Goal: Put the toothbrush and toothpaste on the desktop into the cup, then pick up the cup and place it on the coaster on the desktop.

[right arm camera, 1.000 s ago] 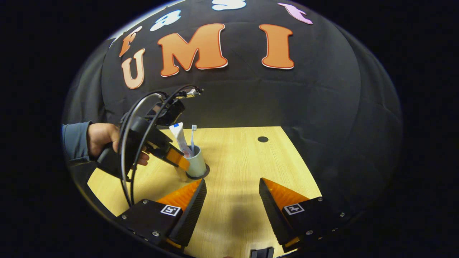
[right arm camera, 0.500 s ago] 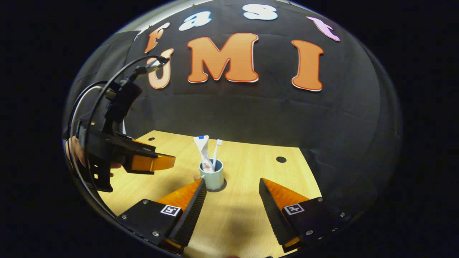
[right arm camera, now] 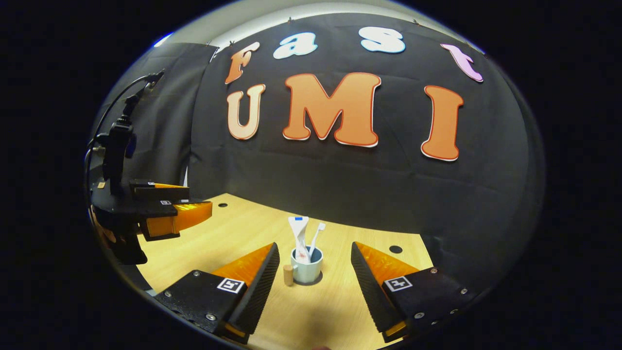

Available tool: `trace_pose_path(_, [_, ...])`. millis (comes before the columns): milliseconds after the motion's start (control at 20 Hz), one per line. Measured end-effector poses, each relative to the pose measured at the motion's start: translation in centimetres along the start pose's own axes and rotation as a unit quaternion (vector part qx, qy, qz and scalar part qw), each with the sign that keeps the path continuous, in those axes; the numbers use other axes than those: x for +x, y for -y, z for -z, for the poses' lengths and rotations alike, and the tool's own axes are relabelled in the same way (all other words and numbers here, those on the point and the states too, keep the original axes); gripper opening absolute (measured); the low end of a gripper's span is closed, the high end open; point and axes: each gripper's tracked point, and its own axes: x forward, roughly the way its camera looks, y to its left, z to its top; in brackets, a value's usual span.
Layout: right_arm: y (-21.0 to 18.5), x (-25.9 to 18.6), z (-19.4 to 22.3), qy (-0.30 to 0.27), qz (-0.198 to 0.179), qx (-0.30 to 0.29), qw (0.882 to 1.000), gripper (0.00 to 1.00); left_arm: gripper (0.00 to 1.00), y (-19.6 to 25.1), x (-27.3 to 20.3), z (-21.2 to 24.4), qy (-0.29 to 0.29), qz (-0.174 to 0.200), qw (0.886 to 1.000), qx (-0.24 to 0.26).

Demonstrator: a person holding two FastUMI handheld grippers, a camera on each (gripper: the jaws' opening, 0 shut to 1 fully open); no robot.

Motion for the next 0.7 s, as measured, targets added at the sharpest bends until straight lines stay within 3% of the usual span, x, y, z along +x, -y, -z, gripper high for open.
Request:
trace_pose_path(200, [-0.6,-0.1,-0.2,0.009,-0.014,0.023,1.000,0.89,0.98,-1.0,-0.8,-1.8,0.041,-0.019,0.999,0.011])
trace_pose_path(700, [-0.8,-1.0,-0.4,0.024,-0.011,0.031,0.999,0.90,0.96,-0.5,-1.0,-3.0,0.050,-0.016,0.999,0.007])
